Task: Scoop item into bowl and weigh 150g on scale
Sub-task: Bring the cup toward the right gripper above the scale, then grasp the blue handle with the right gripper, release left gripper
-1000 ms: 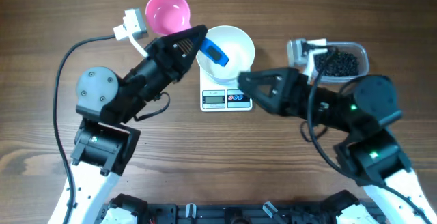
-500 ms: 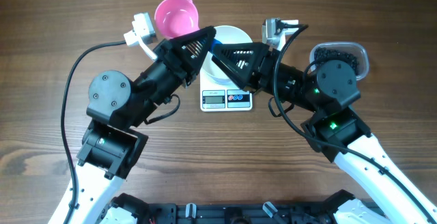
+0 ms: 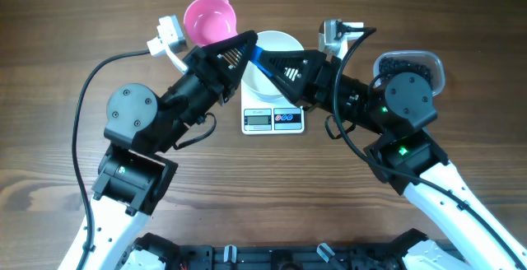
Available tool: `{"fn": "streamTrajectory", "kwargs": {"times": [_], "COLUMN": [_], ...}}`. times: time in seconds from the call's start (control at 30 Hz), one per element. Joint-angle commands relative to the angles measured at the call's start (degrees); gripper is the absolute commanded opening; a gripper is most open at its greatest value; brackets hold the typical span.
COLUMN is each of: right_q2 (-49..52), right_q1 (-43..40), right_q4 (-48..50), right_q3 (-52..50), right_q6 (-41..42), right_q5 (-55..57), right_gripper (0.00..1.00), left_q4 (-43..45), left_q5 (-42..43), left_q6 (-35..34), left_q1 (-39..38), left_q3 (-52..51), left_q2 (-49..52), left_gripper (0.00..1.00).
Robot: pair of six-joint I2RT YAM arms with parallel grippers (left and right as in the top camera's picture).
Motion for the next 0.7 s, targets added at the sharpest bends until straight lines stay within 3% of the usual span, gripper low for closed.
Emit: {"fn": "streamTrajectory", "kwargs": {"times": [0.0, 0.37, 0.67], "right_q2": [0.4, 0.4, 0.4], "right_q1": [-0.2, -0.2, -0.2], "right_q4": [0.4, 0.3, 0.3], "right_q3": [0.8, 0.8, 0.8], "right_q6": [1.0, 1.1, 1.4], "right_q5": [0.4, -0.9, -1.8], "right_gripper": [0.31, 0.29, 0.22], "left_q4": [0.1, -0.5, -0.5], "left_q5": [-0.3, -0.3, -0.3], "left_q6": [0.1, 0.1, 0.1], "left_q1": [0.4, 0.4, 0.4], "left_q3": [0.5, 0.5, 0.5], "left_q2": [-0.3, -0.3, -0.3], "left_gripper": [0.04, 0.04, 0.04]}}
